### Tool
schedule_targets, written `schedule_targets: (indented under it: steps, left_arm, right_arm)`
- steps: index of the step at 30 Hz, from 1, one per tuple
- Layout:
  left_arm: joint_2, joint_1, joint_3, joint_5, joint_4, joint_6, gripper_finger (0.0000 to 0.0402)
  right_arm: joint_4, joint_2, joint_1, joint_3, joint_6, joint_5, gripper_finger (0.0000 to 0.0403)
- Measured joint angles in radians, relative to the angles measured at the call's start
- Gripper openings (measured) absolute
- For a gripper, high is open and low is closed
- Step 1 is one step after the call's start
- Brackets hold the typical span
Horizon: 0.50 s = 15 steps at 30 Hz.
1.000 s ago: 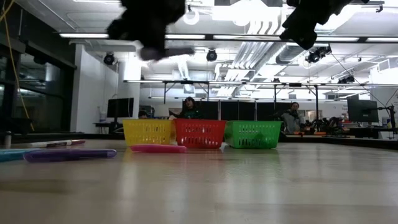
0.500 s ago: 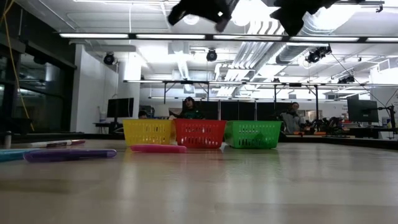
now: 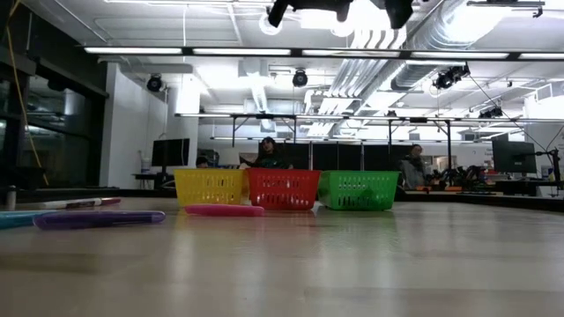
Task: Pick & Place Markers
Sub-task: Put the purple highlighter into the green bin
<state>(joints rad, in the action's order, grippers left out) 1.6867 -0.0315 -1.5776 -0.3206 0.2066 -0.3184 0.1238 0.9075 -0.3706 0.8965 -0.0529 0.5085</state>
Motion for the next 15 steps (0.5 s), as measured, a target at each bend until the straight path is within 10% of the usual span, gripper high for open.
schedule_targets:
  steps: [15]
  left_arm:
    - [0.000, 0.000, 0.000, 0.015, 0.002, 0.056, 0.0061]
  right_arm:
    - [-0.270, 0.165, 0.005, 0.000, -0.119, 0.052, 0.0244]
